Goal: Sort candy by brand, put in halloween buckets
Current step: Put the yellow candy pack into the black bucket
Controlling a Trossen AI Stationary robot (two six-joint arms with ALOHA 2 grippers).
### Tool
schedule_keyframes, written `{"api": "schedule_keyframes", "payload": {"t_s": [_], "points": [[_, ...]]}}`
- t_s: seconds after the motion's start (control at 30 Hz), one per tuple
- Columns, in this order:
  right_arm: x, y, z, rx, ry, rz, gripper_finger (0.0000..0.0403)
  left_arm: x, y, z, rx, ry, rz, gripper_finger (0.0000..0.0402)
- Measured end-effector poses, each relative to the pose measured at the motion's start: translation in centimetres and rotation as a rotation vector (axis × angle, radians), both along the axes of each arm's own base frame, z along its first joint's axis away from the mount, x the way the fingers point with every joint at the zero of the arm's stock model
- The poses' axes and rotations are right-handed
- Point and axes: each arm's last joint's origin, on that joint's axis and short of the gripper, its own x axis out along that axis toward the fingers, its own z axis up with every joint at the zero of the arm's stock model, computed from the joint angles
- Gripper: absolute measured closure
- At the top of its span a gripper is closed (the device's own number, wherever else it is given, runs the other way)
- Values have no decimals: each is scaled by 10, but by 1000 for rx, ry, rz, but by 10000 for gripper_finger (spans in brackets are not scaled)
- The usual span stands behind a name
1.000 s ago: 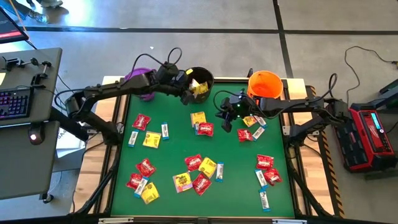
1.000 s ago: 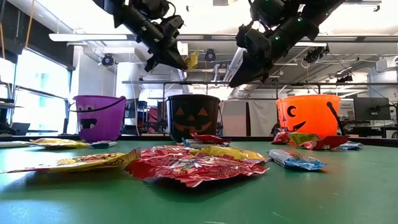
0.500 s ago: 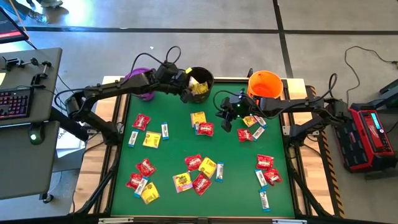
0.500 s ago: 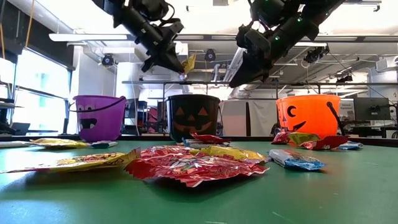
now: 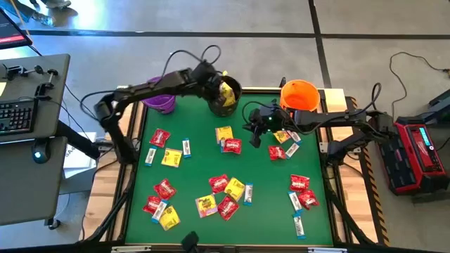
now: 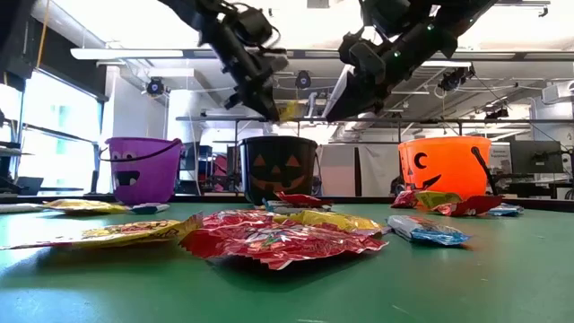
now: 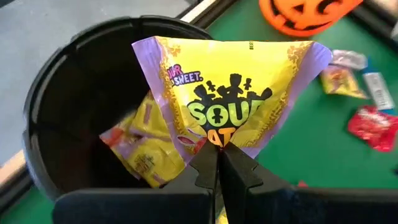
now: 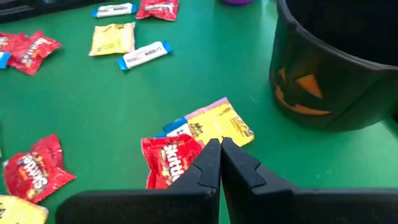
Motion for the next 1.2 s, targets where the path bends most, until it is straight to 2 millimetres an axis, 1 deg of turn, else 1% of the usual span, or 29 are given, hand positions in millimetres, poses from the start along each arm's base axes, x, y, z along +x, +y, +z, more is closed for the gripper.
{"api": "schedule_keyframes", "payload": {"t_s": [0.17,0.43,0.6,0.97,1.1,1.2], "points": [[0,-1,0,-11,8,-23,403,12,15,-16,-30,112,-37,401],[0,0,0,-36,13,-58,403,19,21,-43,-104,164,-61,401],[0,0,0,-37,14,-57,403,22,22,-45,-83,167,-50,383],[0,0,0,-15,0,-76,403,24,22,-43,-54,153,-41,295],[0,0,0,-10,-2,-80,403,26,21,-40,-41,136,-45,287],[0,0,0,-4,-4,-92,403,25,20,-35,-28,123,-45,294]]}}
